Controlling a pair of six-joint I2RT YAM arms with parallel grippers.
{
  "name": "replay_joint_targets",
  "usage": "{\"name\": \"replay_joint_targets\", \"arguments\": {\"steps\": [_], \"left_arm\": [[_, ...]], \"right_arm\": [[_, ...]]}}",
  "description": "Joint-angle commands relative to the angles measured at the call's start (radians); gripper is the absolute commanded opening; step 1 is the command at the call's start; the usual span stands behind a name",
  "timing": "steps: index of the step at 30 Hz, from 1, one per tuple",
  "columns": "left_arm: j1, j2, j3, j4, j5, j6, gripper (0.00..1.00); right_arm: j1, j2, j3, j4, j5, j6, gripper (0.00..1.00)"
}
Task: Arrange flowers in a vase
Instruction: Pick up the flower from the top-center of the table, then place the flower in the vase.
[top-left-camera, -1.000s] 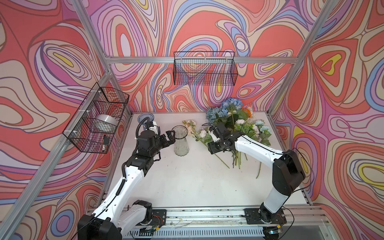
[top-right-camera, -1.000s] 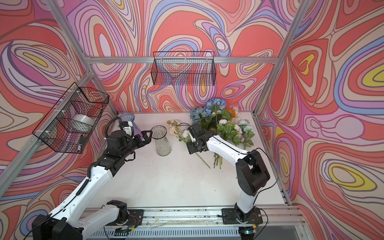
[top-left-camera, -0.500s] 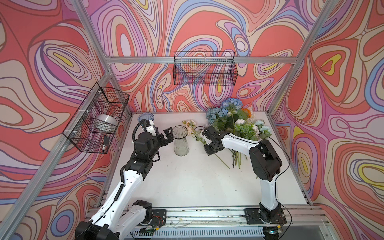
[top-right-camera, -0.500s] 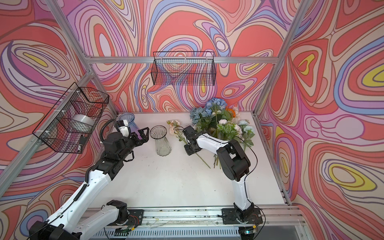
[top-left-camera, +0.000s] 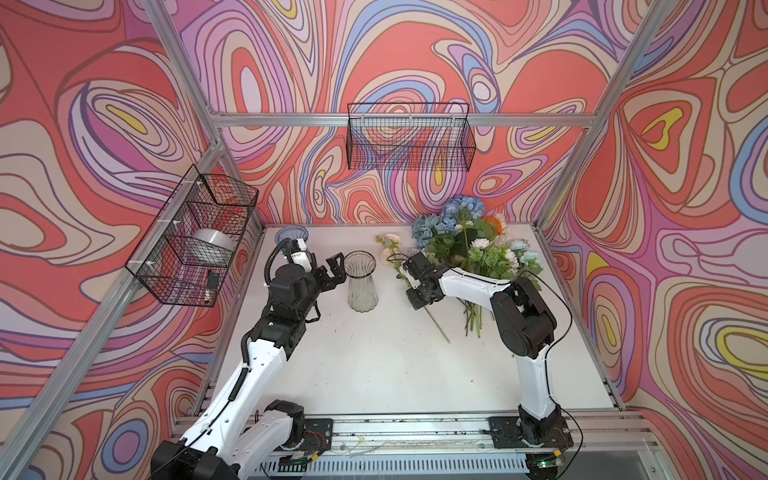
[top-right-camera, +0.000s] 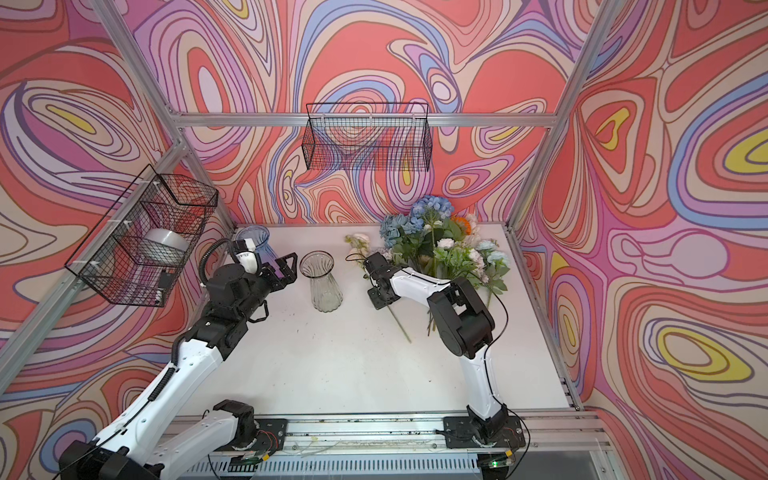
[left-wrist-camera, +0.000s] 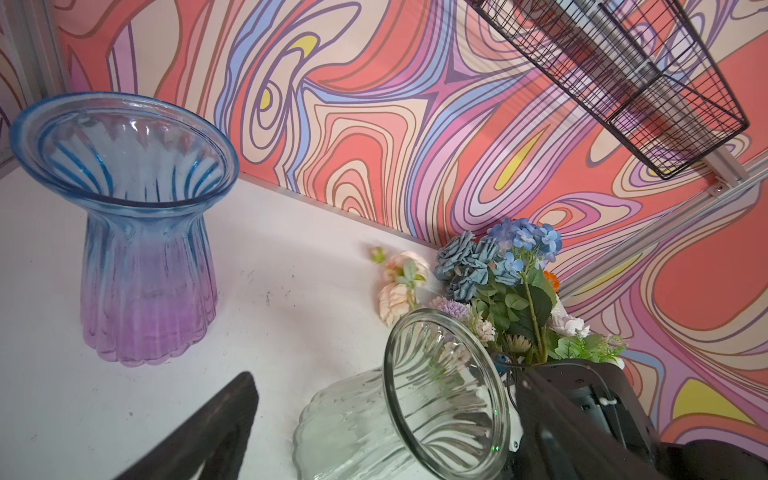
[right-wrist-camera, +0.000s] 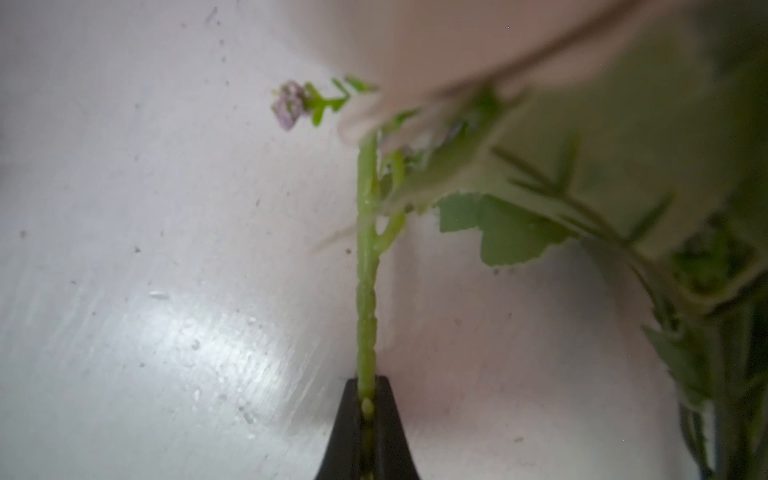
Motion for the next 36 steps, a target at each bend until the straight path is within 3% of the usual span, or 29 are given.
{"name": "replay_joint_targets", "arguments": {"steps": [1,4,8,17,26,30,36], "left_arm": [[0.0,-0.014,-0.016,0.025,-0.031,0.015,1.0],[0.002,-0.024,-0.027,0.031,-0.056,0.003,1.0],[0.008,-0.049,-0.052,0.04,-0.101,-0.029,1.0],[0.042,-0.126,-0.103,0.065,-0.131,-0.09,1.0],[0.13,-0.129,-0.145,0.081,0.042,-0.198,1.0],[0.147,-0.133,-0.189,0.088,0.131,-0.231,1.0],[0.15,-0.139,-0.215,0.052,0.165,-0.207,1.0]], "right_arm": [[-0.001,-0.057,-0.035,0.019,-0.027,-0.036,0.0],[-0.002,-0.133,-0.037,0.018,-0.078,-0.054,0.0],[-0.002,-0.249,-0.037,0.046,-0.253,-0.063,0.0],[-0.002,-0.421,0.001,0.162,-0.489,0.001,0.0],[0.0,-0.464,0.123,0.405,-0.545,0.061,0.0],[0.001,-0.418,0.188,0.55,-0.536,0.103,0.0],[0.027,-0.324,0.238,0.821,-0.544,0.179,0.0]]}}
